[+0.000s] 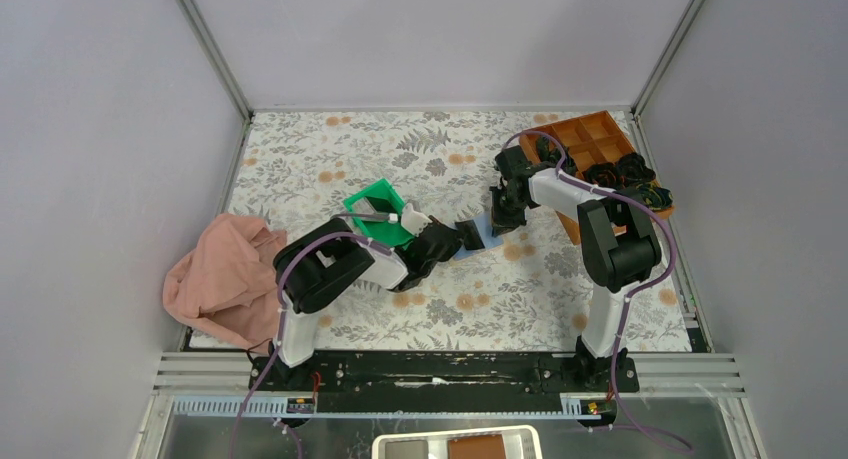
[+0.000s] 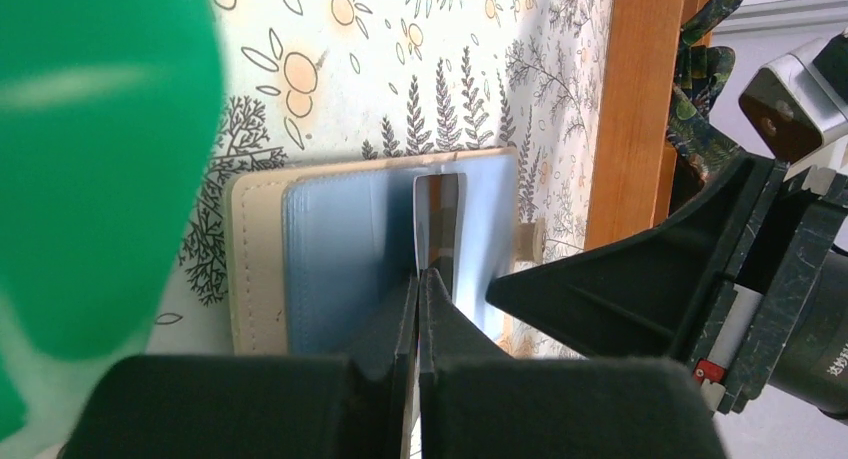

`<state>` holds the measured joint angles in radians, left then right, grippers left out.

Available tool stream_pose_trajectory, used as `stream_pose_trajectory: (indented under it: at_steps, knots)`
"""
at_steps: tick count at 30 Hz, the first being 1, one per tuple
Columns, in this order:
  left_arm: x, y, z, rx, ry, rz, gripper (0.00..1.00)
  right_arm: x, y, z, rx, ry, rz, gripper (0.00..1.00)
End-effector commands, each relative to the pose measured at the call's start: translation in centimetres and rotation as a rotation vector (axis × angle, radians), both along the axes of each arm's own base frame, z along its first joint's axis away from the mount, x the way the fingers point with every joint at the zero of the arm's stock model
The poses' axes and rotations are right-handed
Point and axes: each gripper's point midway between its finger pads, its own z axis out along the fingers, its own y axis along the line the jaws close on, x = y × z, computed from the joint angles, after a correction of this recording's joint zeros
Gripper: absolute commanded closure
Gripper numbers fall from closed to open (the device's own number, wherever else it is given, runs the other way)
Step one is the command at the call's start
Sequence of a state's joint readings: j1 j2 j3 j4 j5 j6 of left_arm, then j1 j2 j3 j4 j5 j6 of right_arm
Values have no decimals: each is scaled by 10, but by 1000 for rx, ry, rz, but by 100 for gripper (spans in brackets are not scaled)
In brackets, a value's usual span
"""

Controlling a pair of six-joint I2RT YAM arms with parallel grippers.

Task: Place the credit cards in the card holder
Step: Insert the credit card into the card holder.

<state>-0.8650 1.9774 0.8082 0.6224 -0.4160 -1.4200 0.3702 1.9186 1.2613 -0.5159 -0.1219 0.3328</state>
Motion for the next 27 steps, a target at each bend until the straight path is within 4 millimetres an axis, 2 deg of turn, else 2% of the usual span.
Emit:
stream_pose_trajectory:
  at_steps: [1, 11, 18, 21, 27]
  knots:
    - [-15, 42, -65, 247, 133, 26, 100, -9, -17, -21, -91, 54, 8, 100]
    - [-18, 43, -71, 245, 140, 19, 100, -9, -16, -22, -93, 59, 10, 100]
    - [-25, 14, -71, 238, 109, -168, 100, -8, -17, -22, -101, 55, 7, 100]
    - [-34, 8, -73, 249, 107, -223, 100, -6, -17, -22, -97, 56, 2, 100]
    - [-45, 3, -76, 255, 110, -289, 87, -7, -15, -22, -86, 58, -5, 100]
